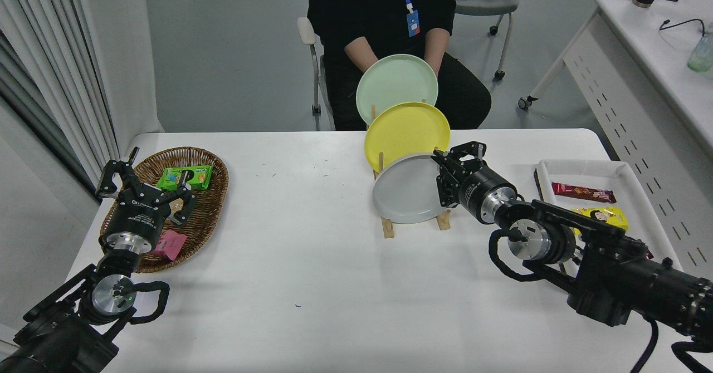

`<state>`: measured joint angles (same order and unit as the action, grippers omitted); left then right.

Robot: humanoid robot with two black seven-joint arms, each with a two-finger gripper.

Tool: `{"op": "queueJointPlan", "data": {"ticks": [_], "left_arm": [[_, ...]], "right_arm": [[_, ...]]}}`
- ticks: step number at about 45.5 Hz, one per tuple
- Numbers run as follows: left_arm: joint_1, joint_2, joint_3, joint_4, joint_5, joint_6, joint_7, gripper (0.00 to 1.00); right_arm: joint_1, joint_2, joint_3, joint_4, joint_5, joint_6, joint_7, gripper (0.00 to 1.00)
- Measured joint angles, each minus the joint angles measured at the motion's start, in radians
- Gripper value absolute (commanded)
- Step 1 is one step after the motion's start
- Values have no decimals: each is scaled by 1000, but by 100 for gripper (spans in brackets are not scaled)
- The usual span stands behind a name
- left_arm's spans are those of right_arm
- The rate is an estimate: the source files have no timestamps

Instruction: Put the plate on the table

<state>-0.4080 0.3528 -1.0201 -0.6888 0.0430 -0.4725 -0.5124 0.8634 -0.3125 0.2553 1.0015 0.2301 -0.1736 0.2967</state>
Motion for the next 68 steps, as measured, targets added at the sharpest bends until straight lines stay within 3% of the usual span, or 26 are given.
{"op": "queueJointPlan", "data": {"ticks": [68], "left_arm": [[0,0,0,0,0,0,0,98]], "right_arm": [[15,-78,22,133,67,-55,-1,0]]}}
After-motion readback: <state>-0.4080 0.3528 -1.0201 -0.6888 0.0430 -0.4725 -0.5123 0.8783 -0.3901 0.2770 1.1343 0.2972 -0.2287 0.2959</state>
